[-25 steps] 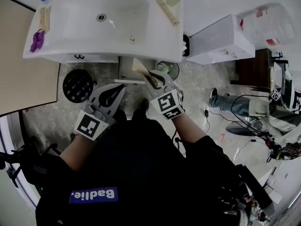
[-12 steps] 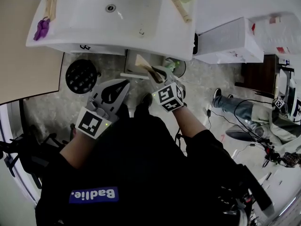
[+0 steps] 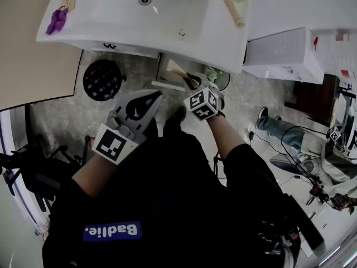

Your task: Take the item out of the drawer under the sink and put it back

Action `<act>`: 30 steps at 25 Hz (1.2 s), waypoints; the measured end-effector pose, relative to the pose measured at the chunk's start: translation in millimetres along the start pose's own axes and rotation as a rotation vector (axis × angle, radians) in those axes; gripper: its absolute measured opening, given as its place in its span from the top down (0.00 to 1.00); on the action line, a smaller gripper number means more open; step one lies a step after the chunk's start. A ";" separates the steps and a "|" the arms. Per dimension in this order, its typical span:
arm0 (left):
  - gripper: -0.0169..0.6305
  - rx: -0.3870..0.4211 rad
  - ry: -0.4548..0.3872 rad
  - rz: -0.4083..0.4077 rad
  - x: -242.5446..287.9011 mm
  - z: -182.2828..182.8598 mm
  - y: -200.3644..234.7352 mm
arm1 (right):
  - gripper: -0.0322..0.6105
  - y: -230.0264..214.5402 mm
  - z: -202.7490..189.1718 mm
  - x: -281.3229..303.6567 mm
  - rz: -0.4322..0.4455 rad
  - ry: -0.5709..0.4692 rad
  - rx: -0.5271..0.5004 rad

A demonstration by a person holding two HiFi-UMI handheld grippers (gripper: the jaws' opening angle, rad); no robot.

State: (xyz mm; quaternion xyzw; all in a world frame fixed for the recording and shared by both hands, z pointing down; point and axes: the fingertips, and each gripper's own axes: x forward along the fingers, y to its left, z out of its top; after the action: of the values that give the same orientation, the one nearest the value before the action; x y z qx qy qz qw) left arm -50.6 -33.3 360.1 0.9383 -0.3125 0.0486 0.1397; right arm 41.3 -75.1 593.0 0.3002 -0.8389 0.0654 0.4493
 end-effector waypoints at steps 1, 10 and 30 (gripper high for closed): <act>0.97 -0.001 0.000 0.004 -0.3 -0.3 1.9 | 0.86 1.1 -2.9 6.8 0.007 0.011 -0.007; 0.97 -0.007 -0.006 0.027 -0.2 -5.6 14.0 | 0.86 8.7 -39.5 63.0 0.060 0.124 -0.047; 0.97 -0.019 0.035 0.070 -13.1 -40.5 35.3 | 0.85 2.5 -130.8 168.1 0.146 0.397 -0.087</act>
State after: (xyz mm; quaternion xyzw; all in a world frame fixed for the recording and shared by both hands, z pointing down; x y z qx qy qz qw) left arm -82.4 -41.0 404.6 0.9244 -0.3431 0.0671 0.1522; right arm 63.3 -98.2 803.6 0.2003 -0.7553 0.1192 0.6126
